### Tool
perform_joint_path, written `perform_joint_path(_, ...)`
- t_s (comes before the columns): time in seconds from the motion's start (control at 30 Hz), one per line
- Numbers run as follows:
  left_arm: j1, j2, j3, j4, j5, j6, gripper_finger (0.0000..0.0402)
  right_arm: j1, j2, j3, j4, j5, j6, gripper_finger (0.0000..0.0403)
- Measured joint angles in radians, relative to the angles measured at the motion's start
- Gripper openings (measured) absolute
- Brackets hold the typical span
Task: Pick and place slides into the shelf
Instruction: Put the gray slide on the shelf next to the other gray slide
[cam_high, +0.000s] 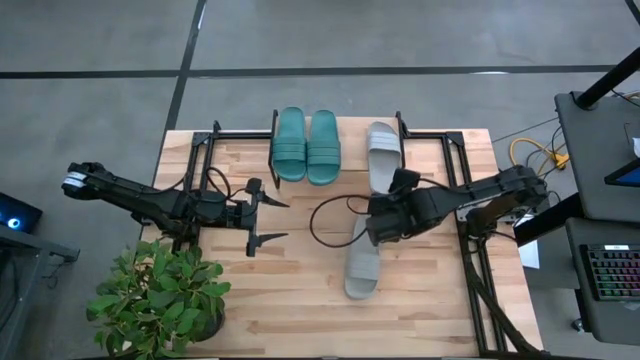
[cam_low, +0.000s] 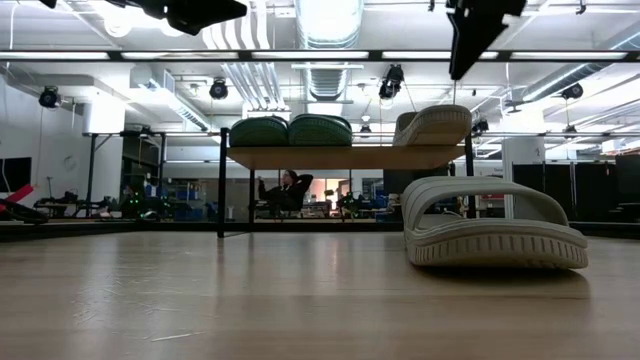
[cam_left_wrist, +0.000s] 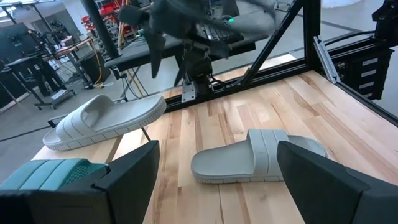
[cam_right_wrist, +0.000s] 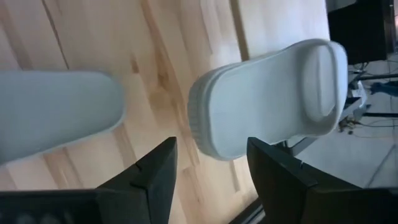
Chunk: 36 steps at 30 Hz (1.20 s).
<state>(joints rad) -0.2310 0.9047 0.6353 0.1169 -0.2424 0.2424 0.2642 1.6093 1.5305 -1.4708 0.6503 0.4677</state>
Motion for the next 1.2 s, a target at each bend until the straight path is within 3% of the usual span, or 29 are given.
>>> perform_joint_path(0.1,0.0,0.0,0.0,0.0,0.0,0.0,0.0308,0.005,-0.016,0.031,0.0,-0.033,0.001,0.0182)
perform_joint_path(0.53,0.0,-0.004,0.0,-0.018,0.0,0.0,0.0308,0.138,-0.034,0.082,0.17,-0.39,0.032,0.0178)
perform_joint_path(0.73,0.0,-0.015,0.0,-0.031,0.0,-0.001,0.0308,0.227,-0.034,0.023,0.269,-0.395,0.029,0.0176)
perform_joint_path(0.97,0.0,-0.022,0.0,-0.031,0.003,-0.002,0.0308,0.278,-0.034,-0.14,0.514,-0.451,0.031,0.0181)
perform_joint_path(1.2,0.0,-0.022,0.0,-0.031,0.003,-0.003,0.0308,0.32,-0.033,-0.245,0.677,-0.397,0.111,0.0176)
